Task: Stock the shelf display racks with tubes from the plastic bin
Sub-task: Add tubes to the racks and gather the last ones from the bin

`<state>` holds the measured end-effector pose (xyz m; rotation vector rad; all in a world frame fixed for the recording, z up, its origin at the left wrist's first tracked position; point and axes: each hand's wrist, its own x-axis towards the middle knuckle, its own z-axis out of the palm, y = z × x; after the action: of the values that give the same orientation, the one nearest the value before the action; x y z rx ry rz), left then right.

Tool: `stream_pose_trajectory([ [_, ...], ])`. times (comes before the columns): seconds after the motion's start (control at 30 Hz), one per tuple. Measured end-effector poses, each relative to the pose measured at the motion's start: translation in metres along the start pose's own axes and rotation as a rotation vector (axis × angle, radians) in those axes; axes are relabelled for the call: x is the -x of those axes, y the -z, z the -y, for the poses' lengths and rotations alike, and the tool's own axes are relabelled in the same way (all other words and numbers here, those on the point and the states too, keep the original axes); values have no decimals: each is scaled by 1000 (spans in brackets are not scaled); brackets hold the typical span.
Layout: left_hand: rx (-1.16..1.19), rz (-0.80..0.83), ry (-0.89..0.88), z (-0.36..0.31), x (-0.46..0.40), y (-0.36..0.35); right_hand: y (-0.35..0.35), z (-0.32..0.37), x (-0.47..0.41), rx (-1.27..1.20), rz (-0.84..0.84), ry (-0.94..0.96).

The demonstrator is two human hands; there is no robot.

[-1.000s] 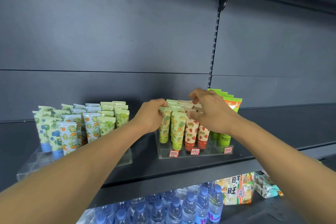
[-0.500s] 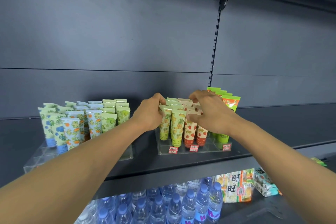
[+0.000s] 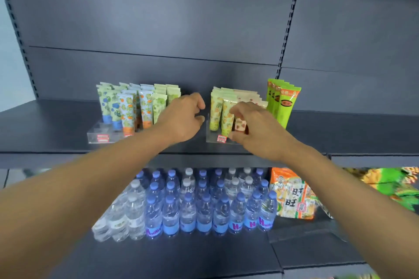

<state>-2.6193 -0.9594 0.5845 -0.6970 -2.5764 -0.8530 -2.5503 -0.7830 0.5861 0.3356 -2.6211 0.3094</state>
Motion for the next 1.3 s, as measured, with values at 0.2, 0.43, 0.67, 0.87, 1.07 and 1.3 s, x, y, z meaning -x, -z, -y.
stream_pose_trajectory([
  [0.2, -50, 182, 76, 14, 86, -22, -62, 14, 54, -106, 171, 2],
  [0.43, -119, 418, 241, 67, 170, -94, -151, 19, 128, -143, 411, -123],
  [0.67, -53, 688, 347, 129, 259, -173, -243, 21, 218, -219, 674, -360],
  [0.87, -44, 888, 456, 177, 348, -247, -325, 14, 311, -230, 924, -470],
  [1.07, -16, 976, 657, 210, 422, -322, -413, -2, 376, -312, 1108, -563],
  [1.3, 7, 970, 861, 241, 478, -420, -535, -8, 440, -420, 1213, -643],
])
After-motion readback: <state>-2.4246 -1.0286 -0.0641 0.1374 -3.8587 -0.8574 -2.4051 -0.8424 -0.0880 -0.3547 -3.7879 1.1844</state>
